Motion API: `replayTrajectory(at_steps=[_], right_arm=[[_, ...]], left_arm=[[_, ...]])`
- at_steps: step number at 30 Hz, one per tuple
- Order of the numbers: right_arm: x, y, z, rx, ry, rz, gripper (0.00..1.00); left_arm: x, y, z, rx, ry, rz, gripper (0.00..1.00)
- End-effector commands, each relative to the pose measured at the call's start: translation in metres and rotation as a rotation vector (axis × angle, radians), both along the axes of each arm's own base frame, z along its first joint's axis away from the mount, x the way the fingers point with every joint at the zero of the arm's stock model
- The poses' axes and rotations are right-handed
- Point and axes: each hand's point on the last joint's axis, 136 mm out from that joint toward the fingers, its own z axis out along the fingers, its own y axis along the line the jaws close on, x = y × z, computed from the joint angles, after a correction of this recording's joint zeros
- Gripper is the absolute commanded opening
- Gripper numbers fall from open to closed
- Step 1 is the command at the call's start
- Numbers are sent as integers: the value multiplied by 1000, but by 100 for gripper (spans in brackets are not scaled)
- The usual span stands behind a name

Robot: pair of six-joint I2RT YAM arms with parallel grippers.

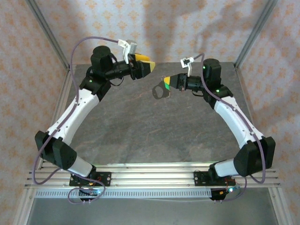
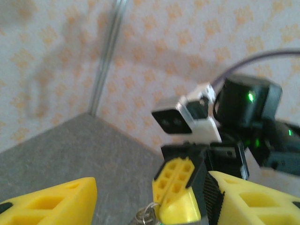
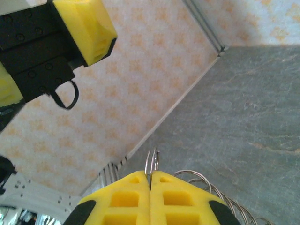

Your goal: Put the keys on the keyring

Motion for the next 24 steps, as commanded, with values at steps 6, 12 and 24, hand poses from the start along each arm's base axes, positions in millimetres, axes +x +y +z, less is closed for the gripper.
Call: replayTrajectory(at_steps=[6,12,24], right_arm=[[-17,5,10,-15,-23,182,0],[-17,6,12,-6,-19,204,0],[-10,9,15,10,-22,207,0]], left_arm=[[-8,-8,-31,97,99,-207,55],[-12,-13,-36,119,140,-298,48],[-19,-31,-57,144,197,-375,42]])
